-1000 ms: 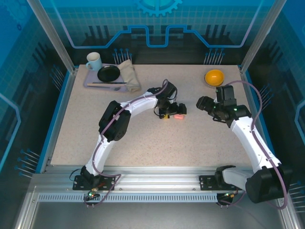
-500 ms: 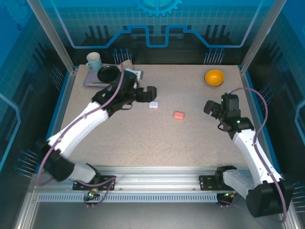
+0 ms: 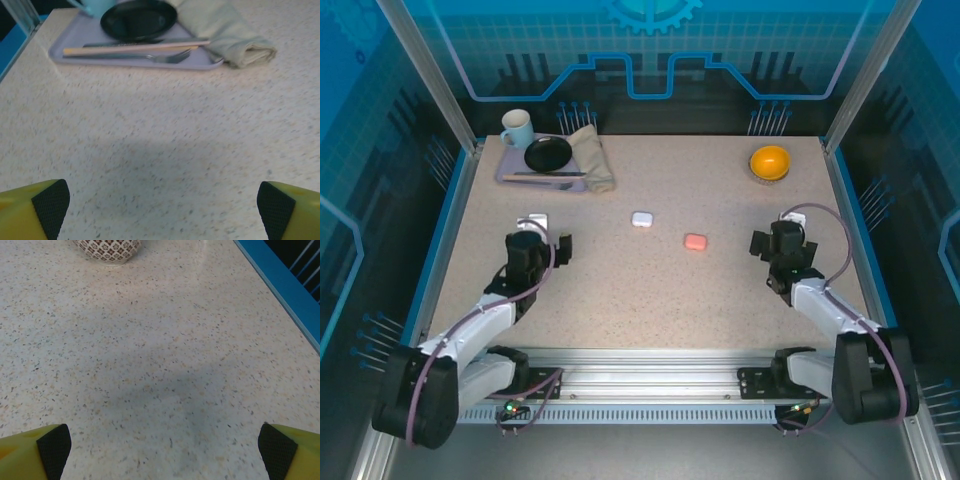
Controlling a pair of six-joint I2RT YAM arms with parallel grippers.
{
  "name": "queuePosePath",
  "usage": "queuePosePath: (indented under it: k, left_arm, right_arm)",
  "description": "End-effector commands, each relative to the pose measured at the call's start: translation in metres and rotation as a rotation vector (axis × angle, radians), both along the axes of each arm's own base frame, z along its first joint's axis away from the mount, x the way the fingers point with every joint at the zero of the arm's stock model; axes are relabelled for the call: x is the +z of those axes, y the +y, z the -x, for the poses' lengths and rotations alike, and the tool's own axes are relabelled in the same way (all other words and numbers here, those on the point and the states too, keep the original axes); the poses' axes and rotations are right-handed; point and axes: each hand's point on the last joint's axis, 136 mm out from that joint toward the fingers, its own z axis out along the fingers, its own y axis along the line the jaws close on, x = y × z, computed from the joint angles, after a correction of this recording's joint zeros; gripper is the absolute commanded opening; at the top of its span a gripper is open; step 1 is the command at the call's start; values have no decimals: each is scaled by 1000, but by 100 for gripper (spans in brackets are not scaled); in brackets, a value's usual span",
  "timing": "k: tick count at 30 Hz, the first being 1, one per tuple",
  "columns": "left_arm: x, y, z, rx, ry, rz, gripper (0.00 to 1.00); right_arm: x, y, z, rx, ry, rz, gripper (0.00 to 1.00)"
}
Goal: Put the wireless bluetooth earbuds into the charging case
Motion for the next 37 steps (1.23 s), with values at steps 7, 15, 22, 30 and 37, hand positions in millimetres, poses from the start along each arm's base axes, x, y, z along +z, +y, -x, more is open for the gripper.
queuePosePath:
  k: [7,15,22,30,37]
  left_arm:
    - [0,4,-44,-83,-141,107,99]
    - [-31,-1,-65,-149,-65,144,99]
    - [-31,5,-67,-130,-67,169,99]
    - [-31,5,-66,-130,-65,169,99]
    - [-30,4,-66,-132,-68,170,99]
  right_arm:
    - [11,44,-48,321,-312,22,100]
    - [-6,70,-67,494,-200,-24,100]
    - [-5,71,-67,493,-200,-10,100]
    - [-5,72,-68,495,-197,-10,100]
    - [-6,72,-67,501,-198,-18,100]
